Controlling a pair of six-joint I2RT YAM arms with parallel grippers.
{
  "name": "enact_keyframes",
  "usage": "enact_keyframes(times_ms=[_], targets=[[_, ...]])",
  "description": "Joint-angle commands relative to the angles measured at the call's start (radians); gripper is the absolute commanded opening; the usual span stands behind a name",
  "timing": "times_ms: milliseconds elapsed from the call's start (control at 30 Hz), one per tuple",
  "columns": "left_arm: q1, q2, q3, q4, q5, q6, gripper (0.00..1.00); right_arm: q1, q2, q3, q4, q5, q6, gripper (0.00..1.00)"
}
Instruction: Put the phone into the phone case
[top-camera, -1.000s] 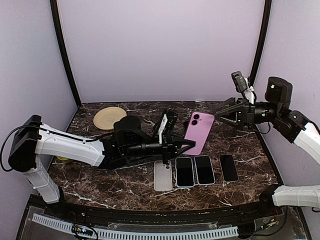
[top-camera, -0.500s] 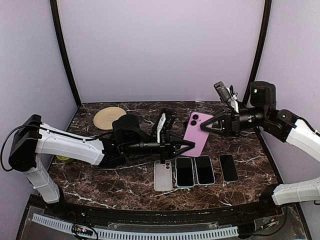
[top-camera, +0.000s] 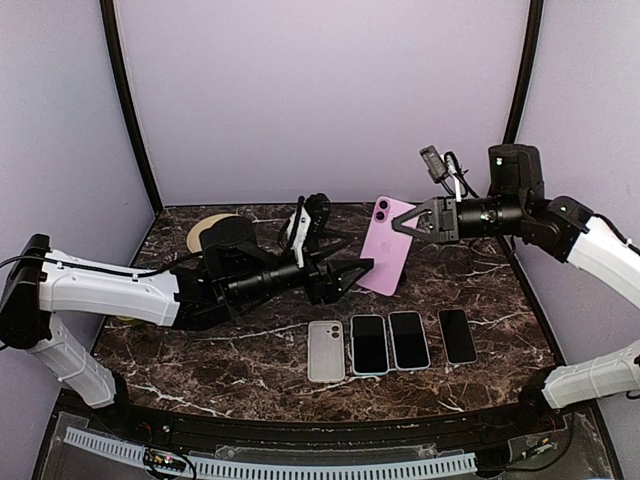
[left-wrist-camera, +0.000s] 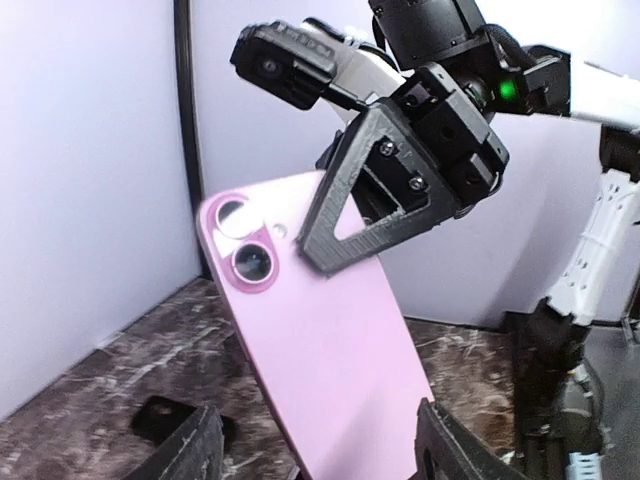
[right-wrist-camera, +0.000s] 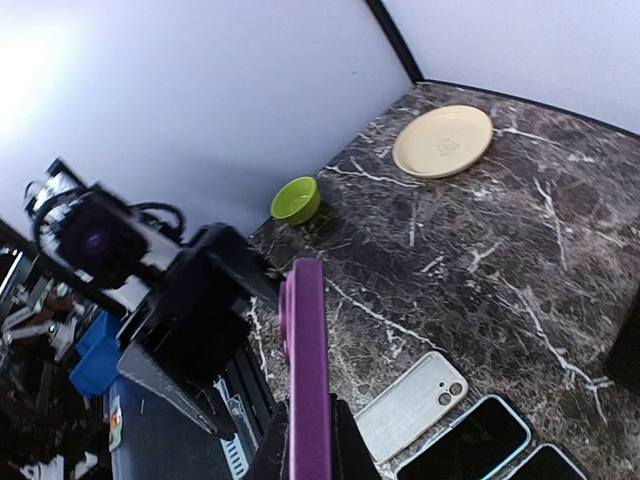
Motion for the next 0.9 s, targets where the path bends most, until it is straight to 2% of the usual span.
enact_keyframes(times_ms=[0, 133, 267, 433, 700, 867], targets=[[-0.071, -0.105, -0.041, -0.031, -0.382, 0.417, 0.68, 0.001, 0.091, 0.150, -0.121, 0.145, 0.169, 0.00], [-0.162, -0.125, -0.124, 0.120, -0.487, 0.887, 0.69, 0.001, 0.128, 0.191, -0.102, 0.101, 0.224, 0.00], [-0.210, -0.122, -0.242, 0.310, -0.519, 1.145, 0.74, 0.002, 0.117, 0.199, -0.071, 0.098, 0.272, 0.00], [-0.235, -0.068, -0.249, 0.357, -0.539, 1.296, 0.79, 0.017, 0.106, 0.192, -0.026, 0.069, 0.321, 0.00], [-0.244, 0.159, -0.188, 0.774, -0.675, 1.638, 0.82, 0.064, 0.114, 0.176, 0.013, 0.059, 0.357, 0.00], [-0.244, 0.226, -0.154, 0.844, -0.697, 1.677, 0.81, 0.082, 0.115, 0.176, 0.029, 0.059, 0.371, 0.00]])
